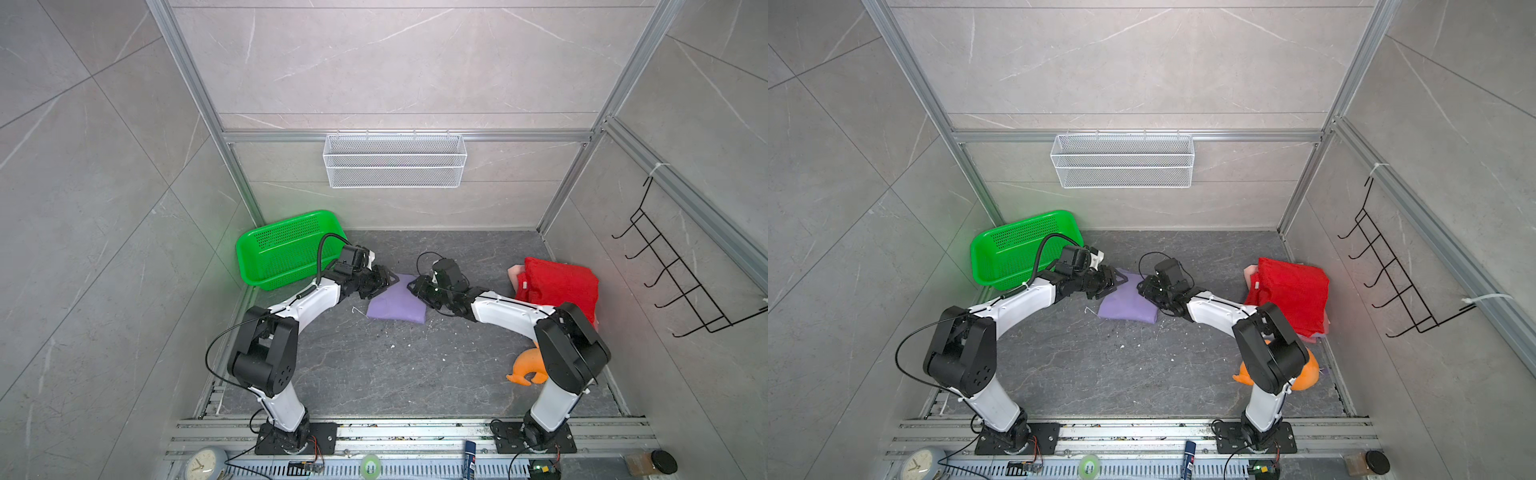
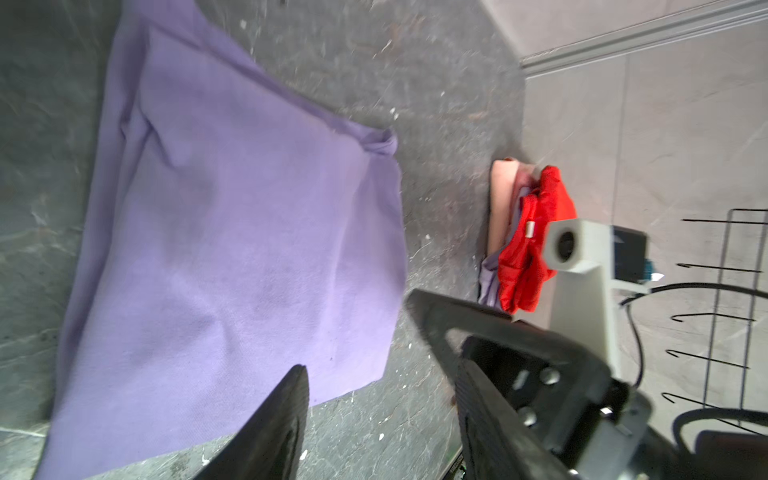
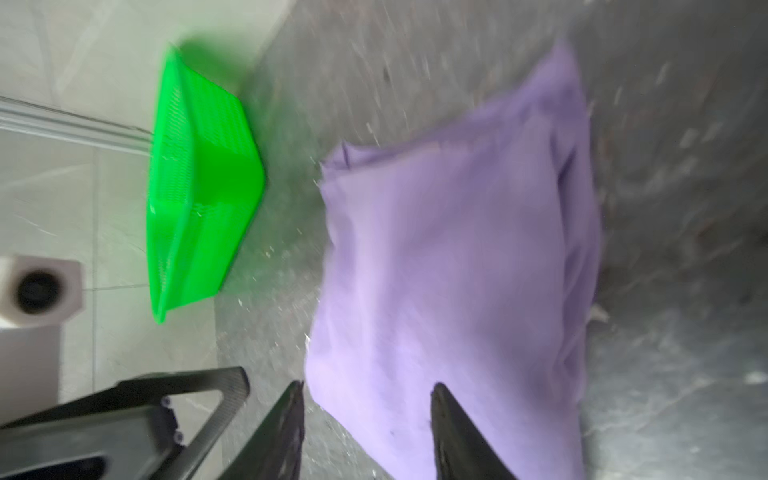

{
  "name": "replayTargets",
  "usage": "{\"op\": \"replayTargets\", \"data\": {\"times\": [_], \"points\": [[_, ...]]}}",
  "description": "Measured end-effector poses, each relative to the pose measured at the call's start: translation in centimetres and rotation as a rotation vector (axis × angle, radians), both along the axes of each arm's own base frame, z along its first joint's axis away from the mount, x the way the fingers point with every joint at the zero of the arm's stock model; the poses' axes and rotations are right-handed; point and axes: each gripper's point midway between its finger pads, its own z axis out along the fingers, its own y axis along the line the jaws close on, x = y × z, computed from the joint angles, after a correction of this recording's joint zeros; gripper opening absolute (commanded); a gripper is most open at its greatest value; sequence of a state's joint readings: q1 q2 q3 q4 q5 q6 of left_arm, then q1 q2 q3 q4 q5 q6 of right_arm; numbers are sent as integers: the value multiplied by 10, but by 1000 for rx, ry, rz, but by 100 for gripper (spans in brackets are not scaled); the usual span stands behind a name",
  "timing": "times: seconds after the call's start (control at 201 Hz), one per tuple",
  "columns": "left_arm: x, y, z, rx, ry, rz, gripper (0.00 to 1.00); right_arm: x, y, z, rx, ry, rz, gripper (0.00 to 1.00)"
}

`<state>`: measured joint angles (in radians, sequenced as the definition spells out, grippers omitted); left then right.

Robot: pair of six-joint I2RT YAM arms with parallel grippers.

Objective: Fold and stack the t-shirts

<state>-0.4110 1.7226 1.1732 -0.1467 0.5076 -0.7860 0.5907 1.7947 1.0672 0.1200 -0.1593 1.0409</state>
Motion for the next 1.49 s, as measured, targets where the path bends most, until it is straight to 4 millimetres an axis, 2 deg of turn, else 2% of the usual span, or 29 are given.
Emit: {"op": "replayTargets", "data": {"times": [0.124, 0.254, 0.418, 0.577, 0.672, 0.752, 0.821, 0.916, 0.971, 1.02, 1.08, 1.21, 1.284, 1.433, 1.493], "points": [[3, -2, -21, 5, 36, 10, 60, -10, 0, -34, -4, 68, -12, 47], [2, -1, -53, 18, 90, 22, 60, -17, -7, -53, -27, 95, -23, 47], [-11, 8, -90, 55, 172, 39, 59, -19, -10, -58, -48, 76, -15, 47], [-13, 14, -96, 84, 175, 54, 59, -18, -12, -57, -88, 35, 25, 50], [-15, 23, -92, 134, 152, 61, 59, -17, -17, -51, -121, 1, 52, 55], [-21, 37, -81, 202, 116, 74, 61, -16, -27, -37, -149, -27, 59, 59], [-27, 49, -64, 249, 74, 83, 64, -14, -34, -15, -151, -66, 54, 62], [-35, 60, -42, 280, 22, 84, 65, -17, -38, 25, -108, -124, 36, 69], [-38, 61, -39, 283, 13, 77, 65, -20, -40, 42, -67, -148, 14, 75], [-42, 63, -42, 289, 22, 70, 65, -27, -44, 48, -9, -146, -22, 80], [-47, 64, -51, 300, 46, 63, 65, -39, -50, 39, 49, -126, -61, 85], [-54, 66, -73, 317, 113, 49, 65, -74, -64, -28, 110, 44, -153, 87], [-54, 65, -84, 317, 143, 43, 65, -89, -65, -51, 114, 111, -176, 89], [-49, 61, -100, 273, 184, 44, 61, -89, -49, -37, 205, 78, -193, 90], [-47, 57, -106, 247, 199, 49, 55, -89, -45, -33, 237, 68, -203, 90]]}}
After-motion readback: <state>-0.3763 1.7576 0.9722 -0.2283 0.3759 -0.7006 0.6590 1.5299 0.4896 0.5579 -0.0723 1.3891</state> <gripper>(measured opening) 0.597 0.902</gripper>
